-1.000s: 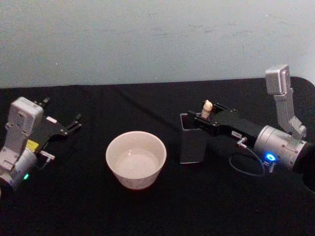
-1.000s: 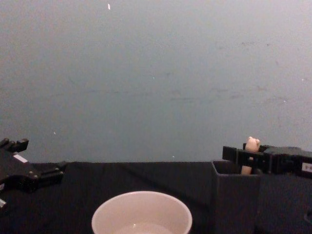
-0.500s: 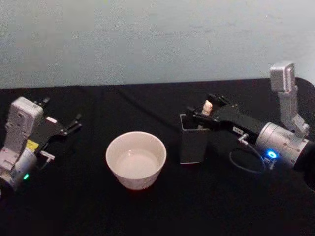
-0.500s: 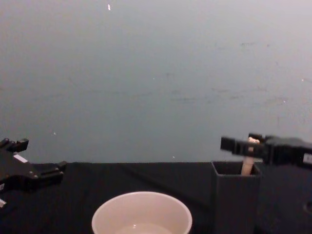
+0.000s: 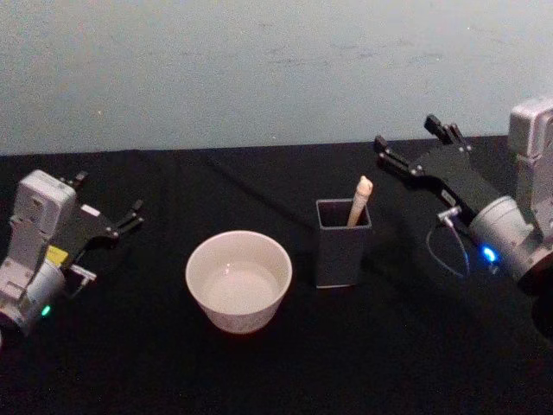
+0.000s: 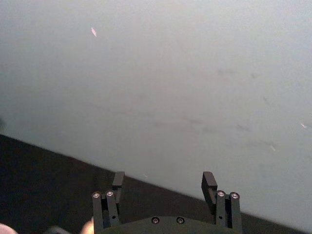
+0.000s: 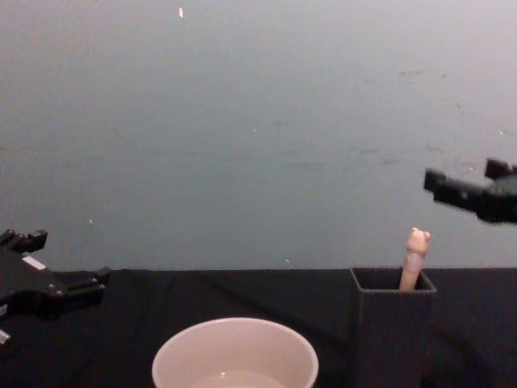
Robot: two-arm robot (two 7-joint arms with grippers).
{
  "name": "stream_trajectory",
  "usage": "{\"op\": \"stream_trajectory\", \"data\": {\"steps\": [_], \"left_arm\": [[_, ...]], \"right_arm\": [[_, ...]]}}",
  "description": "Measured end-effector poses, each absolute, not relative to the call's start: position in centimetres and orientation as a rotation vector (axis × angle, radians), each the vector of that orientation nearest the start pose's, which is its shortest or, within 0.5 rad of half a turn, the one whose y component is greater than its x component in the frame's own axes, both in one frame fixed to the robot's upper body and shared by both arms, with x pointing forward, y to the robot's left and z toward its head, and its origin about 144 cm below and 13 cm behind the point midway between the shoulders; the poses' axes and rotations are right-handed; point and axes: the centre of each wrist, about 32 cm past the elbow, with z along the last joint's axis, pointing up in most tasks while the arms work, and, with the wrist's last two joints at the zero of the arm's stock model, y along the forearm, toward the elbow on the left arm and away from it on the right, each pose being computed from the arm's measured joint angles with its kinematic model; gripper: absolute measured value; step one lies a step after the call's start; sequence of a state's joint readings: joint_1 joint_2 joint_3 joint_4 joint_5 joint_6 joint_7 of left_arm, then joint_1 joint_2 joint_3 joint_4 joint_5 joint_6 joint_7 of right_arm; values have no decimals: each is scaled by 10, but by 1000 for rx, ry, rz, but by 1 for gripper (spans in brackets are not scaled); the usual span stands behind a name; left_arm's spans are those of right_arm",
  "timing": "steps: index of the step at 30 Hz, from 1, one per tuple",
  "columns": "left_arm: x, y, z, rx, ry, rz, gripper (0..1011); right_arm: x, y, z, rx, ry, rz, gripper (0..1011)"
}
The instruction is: Pick up the stirring spoon with one hand, stir inside the cup, then place it back in its original position.
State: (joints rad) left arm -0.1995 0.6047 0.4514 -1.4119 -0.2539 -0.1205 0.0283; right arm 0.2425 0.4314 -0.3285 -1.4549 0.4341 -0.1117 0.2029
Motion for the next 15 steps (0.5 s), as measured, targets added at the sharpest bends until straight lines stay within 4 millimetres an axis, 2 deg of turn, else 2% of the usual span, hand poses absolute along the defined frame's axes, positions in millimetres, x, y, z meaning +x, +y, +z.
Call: {"op": "stream_trajectory", "data": {"steps": [10,15], "left_arm": [[489,310,1140,304,-285,1248,1001],[489,310,1140,305,-285,1248,1001]], "right_arm": [[510,-263,1127,-94,-101,-1219,1000],[509,-261,1113,-130,-97,-1230,1000]]}}
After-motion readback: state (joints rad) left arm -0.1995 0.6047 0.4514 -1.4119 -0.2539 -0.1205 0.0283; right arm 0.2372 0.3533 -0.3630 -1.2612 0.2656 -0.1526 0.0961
